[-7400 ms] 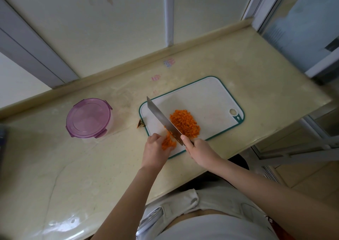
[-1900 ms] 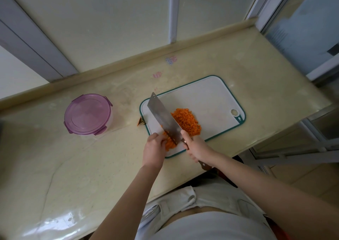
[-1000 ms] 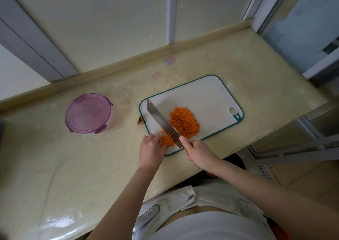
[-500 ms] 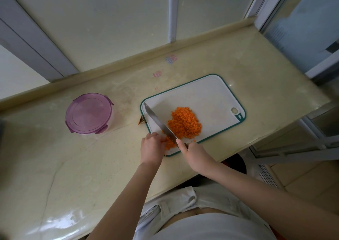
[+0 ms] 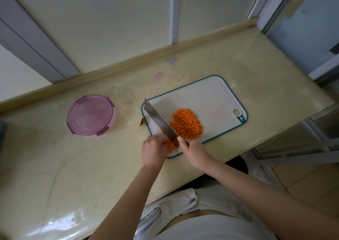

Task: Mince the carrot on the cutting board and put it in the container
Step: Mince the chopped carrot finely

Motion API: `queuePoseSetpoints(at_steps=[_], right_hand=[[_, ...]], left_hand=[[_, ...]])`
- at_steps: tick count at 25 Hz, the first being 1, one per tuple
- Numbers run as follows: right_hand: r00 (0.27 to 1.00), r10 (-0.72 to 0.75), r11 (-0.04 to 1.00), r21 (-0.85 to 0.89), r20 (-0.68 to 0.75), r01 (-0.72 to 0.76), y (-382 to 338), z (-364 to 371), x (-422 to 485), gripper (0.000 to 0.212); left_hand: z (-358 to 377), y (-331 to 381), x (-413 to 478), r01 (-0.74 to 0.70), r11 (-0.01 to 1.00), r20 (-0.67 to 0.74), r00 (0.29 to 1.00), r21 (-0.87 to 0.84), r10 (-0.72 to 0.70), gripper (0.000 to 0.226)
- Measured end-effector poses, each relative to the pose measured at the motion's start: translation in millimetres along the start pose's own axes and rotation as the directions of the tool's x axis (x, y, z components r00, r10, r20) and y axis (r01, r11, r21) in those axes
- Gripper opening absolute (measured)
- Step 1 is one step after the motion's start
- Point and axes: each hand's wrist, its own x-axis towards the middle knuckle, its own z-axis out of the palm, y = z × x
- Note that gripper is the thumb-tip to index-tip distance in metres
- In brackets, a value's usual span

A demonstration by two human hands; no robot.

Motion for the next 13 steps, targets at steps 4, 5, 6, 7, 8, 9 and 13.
queuePoseSetpoints(at_steps=[4, 5, 6, 7, 8, 9, 13], right_hand=[[1.0, -0.026, 0.999, 0.02, -0.004, 0.026, 1, -1, -2, 0.058], [0.999, -0.037, 0.999, 0.021, -0.004, 0.038, 1, -1, -4, 0.058], [0.999, -0.042, 0.999, 0.021, -0.002, 0.042, 0, -1, -4, 0.058], [0.999, -0.043, 0.999, 0.015, -0.003, 0.043, 0, 0, -4, 0.058], [0.999, -0.037, 0.999, 0.009, -0.006, 0.037, 0, -1, -3, 0.059], [1.0, -0.026, 1.0, 0.01, -0.008, 0.027, 0, -1, -1, 0.059], [1.0, 0.012, 0.998, 0.057, 0.017, -0.013, 5, 0, 6, 0.061]], left_hand=[[0, -2, -1, -0.016, 1.0, 0.018, 1.0, -0.024, 0.016, 0.022], [-1, -3, -2, -0.022, 0.999, 0.028, 0.999, -0.038, 0.023, 0.026], [-3, -3, -3, -0.029, 0.998, 0.041, 0.999, -0.053, 0.032, 0.028], [-4, -4, -6, -0.046, 0.997, 0.058, 0.997, -0.057, 0.05, 0.029], [-5, -5, -9, -0.076, 0.996, 0.081, 0.994, -0.045, 0.079, 0.03], [-6, -6, -12, -0.112, 0.993, 0.114, 0.987, -0.021, 0.114, 0.034], [-5, -12, -18, -0.158, 0.987, 0.19, 0.971, 0.039, 0.148, 0.049]])
